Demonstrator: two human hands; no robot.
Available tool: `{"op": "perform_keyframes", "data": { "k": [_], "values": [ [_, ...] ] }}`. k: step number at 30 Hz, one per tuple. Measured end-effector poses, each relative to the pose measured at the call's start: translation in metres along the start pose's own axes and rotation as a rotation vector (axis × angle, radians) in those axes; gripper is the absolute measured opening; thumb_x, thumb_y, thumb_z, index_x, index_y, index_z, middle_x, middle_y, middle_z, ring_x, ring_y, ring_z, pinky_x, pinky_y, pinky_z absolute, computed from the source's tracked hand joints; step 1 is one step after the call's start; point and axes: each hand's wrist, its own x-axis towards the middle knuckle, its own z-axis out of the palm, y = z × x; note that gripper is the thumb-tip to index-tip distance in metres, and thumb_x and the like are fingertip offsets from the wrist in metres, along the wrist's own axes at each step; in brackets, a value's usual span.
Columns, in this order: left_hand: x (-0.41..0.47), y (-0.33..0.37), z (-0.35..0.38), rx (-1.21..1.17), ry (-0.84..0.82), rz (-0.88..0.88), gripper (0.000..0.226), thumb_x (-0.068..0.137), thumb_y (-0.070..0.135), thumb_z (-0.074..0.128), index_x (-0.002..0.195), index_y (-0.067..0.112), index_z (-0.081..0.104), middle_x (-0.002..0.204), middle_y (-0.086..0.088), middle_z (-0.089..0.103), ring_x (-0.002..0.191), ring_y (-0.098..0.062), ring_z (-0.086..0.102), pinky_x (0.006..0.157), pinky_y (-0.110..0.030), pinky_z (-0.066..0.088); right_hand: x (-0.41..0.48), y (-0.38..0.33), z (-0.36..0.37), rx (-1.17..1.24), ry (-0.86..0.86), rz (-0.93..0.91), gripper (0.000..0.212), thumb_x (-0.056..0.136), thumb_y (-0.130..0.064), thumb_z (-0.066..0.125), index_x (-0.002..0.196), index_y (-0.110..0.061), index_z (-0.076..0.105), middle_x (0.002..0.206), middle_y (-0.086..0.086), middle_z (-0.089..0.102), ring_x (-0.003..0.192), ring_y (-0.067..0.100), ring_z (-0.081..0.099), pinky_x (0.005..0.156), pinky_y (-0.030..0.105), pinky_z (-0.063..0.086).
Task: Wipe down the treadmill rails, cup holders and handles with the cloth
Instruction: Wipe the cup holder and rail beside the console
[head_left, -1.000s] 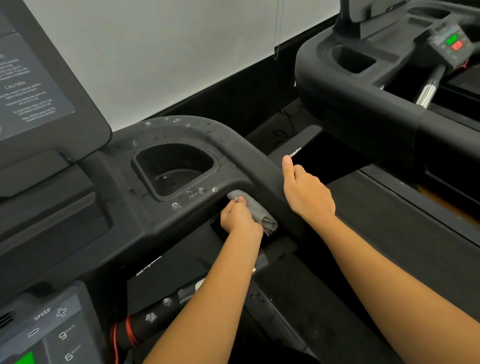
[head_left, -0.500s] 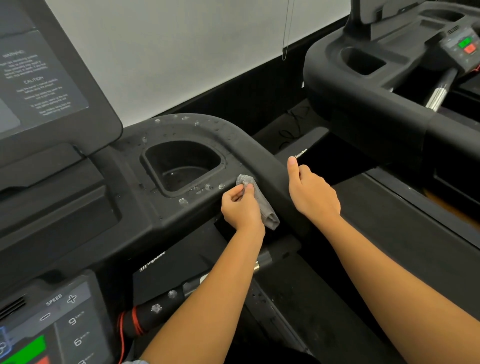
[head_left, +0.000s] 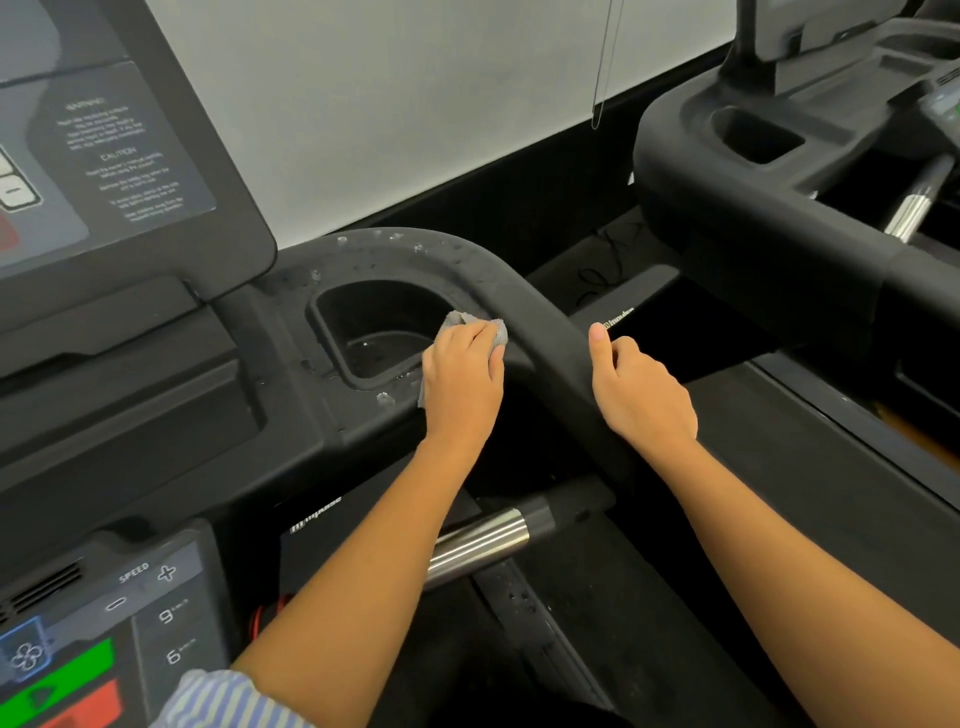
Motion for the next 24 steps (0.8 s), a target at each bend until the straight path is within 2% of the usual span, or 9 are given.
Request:
{"op": "perform_keyframes", "data": {
  "k": [4, 9, 11, 14, 19, 24],
  "values": [
    [-0.022, -0.016, -0.019, 0.072, 0.061, 0.080, 0.015, 0.084, 0.005, 0.061, 0.097, 0.007, 0.068, 0.092, -0.003, 0.067, 0.086, -0.021, 0.061, 0.073, -0.033, 0.047, 0.004, -0.001, 0.002, -0.051, -0.033, -0.005, 0.057, 0.096, -0.057, 0.014, 0.099, -0.013, 0.050, 0.078, 0.002, 0.057, 0.062, 0.013, 0.048, 0.051, 0.029, 0.029],
    [-0.040, -0.038, -0.037, 0.114, 0.086, 0.036, 0.023, 0.085, 0.009, 0.062, 0.107, 0.010, 0.067, 0.101, -0.002, 0.067, 0.091, -0.022, 0.061, 0.081, -0.035, 0.044, 0.014, -0.014, 0.008, -0.119, 0.014, -0.106, 0.062, 0.095, -0.058, 0.018, 0.120, -0.011, 0.050, 0.107, 0.010, 0.061, 0.090, 0.027, 0.057, 0.070, 0.035, 0.038],
    [-0.038, -0.040, -0.038, 0.104, 0.089, 0.024, 0.020, 0.085, 0.009, 0.061, 0.104, 0.011, 0.068, 0.098, -0.002, 0.067, 0.089, -0.023, 0.060, 0.079, -0.036, 0.043, 0.021, -0.027, 0.010, -0.121, 0.009, -0.176, 0.062, 0.096, -0.057, 0.020, 0.128, -0.010, 0.045, 0.118, 0.012, 0.058, 0.103, 0.031, 0.056, 0.079, 0.039, 0.040],
    [-0.032, -0.034, -0.035, 0.064, 0.087, 0.008, 0.017, 0.084, 0.009, 0.059, 0.098, 0.010, 0.068, 0.095, -0.002, 0.067, 0.090, -0.025, 0.058, 0.079, -0.037, 0.043, 0.029, -0.039, 0.013, -0.139, -0.021, -0.242, 0.061, 0.096, -0.055, 0.023, 0.135, -0.011, 0.040, 0.127, 0.015, 0.053, 0.112, 0.034, 0.052, 0.088, 0.043, 0.040],
    [-0.024, -0.026, -0.031, 0.022, 0.045, 0.034, 0.019, 0.085, 0.009, 0.060, 0.103, 0.011, 0.068, 0.100, -0.004, 0.067, 0.095, -0.027, 0.058, 0.081, -0.034, 0.039, 0.026, -0.037, 0.025, -0.239, 0.001, -0.258, 0.059, 0.096, -0.053, 0.026, 0.140, -0.013, 0.031, 0.131, 0.017, 0.050, 0.112, 0.035, 0.052, 0.087, 0.043, 0.043],
    [-0.039, -0.037, -0.046, 0.092, 0.036, 0.043, 0.017, 0.084, 0.009, 0.062, 0.100, 0.011, 0.067, 0.095, -0.003, 0.067, 0.084, -0.026, 0.059, 0.074, -0.034, 0.042, 0.026, -0.035, 0.025, -0.232, 0.004, -0.270, 0.060, 0.097, -0.053, 0.025, 0.142, -0.014, 0.030, 0.132, 0.016, 0.050, 0.113, 0.034, 0.053, 0.087, 0.043, 0.043]
  ]
}}
